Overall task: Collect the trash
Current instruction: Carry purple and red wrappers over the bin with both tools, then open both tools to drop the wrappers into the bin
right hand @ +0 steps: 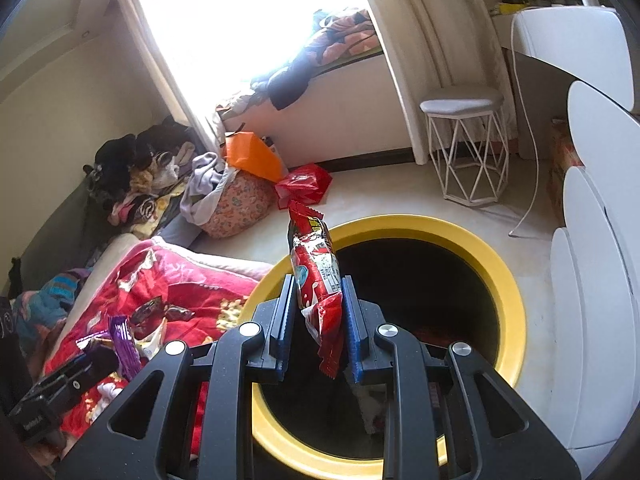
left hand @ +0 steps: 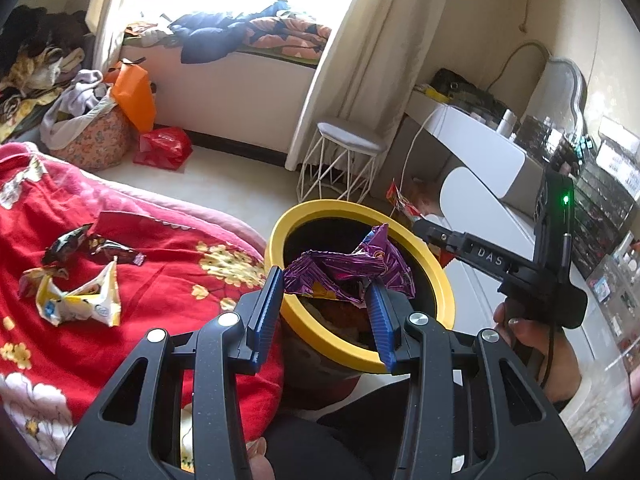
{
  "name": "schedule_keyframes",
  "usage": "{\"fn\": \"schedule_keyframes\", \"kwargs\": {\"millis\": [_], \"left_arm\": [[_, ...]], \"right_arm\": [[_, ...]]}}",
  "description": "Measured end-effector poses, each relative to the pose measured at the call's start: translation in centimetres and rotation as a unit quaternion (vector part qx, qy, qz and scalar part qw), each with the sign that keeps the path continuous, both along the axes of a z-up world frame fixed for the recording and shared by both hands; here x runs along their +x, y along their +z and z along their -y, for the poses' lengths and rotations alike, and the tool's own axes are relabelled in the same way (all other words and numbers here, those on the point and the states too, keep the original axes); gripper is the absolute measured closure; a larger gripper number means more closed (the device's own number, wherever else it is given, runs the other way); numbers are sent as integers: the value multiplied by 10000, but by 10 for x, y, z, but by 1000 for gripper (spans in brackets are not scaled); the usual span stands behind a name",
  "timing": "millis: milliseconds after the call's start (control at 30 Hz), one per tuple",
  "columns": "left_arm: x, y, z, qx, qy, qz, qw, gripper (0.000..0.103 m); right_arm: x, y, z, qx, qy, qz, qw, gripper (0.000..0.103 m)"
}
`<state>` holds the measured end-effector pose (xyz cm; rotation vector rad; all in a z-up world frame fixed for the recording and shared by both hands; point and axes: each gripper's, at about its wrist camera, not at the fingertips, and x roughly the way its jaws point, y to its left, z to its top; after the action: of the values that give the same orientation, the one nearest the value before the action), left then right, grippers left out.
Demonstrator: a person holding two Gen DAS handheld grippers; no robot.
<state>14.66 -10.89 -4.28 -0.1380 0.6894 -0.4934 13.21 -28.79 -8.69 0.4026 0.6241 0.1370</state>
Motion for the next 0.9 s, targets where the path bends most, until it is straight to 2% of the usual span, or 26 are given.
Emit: {"fn": "schedule_keyframes", "kwargs": {"millis": [500,900], "left_arm": [[16,-21,37,270,-258,-141,9992,69],[34,-40,55,537,-322,-335,9975,68]], "right_arm": [[2,-19,30,196,-357,-238,9989,81],[8,-29,37,313,-306,-386,9983,80]]}}
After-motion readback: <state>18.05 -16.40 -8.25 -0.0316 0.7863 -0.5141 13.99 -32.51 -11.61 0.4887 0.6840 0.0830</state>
